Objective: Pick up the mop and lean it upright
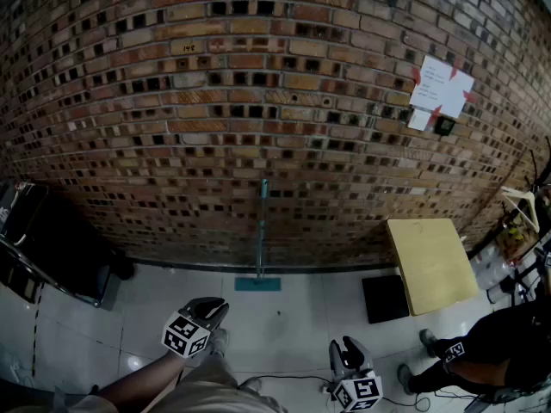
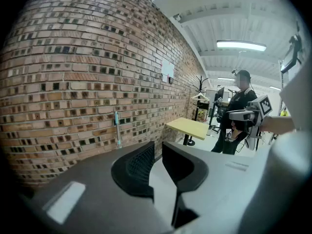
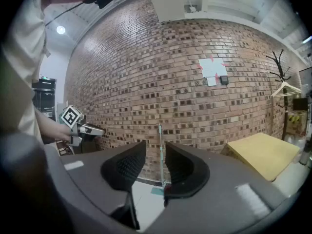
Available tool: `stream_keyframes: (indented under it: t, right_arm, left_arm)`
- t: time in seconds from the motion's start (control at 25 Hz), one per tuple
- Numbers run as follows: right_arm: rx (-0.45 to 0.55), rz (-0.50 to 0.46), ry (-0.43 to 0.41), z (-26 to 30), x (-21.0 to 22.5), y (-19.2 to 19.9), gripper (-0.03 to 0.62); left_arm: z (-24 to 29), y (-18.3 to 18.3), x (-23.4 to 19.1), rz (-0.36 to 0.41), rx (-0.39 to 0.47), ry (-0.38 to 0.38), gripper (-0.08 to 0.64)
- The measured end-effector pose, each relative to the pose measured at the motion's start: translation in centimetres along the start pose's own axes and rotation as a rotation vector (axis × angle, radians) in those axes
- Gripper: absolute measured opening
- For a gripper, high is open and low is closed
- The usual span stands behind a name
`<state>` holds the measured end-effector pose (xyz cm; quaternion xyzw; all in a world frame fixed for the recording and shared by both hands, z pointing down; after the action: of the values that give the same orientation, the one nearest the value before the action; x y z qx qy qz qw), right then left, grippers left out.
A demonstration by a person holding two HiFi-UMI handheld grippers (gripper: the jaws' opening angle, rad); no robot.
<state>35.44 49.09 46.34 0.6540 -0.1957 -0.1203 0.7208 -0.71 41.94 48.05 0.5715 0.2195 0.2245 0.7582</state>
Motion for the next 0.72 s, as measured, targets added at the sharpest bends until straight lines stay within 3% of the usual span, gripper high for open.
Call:
stream_keyframes:
  t: [0.28,0.72]
  right_arm:
    - [-0.019,-0.003,-0.007,4.1,-0.6,0.1,0.132]
    - [-0.056,-0.003,0.042,14.6,-1.6,-0.4,0.132]
  left_arm:
    - [2.4,0.3,-3.6,-0.020,-0.014,0.015,0.072]
    - [9.6,-0.8,-12.5,-0.022,-0.041,0.118,0.083]
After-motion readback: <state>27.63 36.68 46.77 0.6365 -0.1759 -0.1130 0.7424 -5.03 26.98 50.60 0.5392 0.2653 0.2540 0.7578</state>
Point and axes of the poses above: the fingertips, and each gripper's own axes: z forward along the fingers, x to its right, y out of its underside, the point moved 6 cm from there along -z, backward along the fingers, and after that the axes turned 10 degrees about x, right-handed, at the moved point
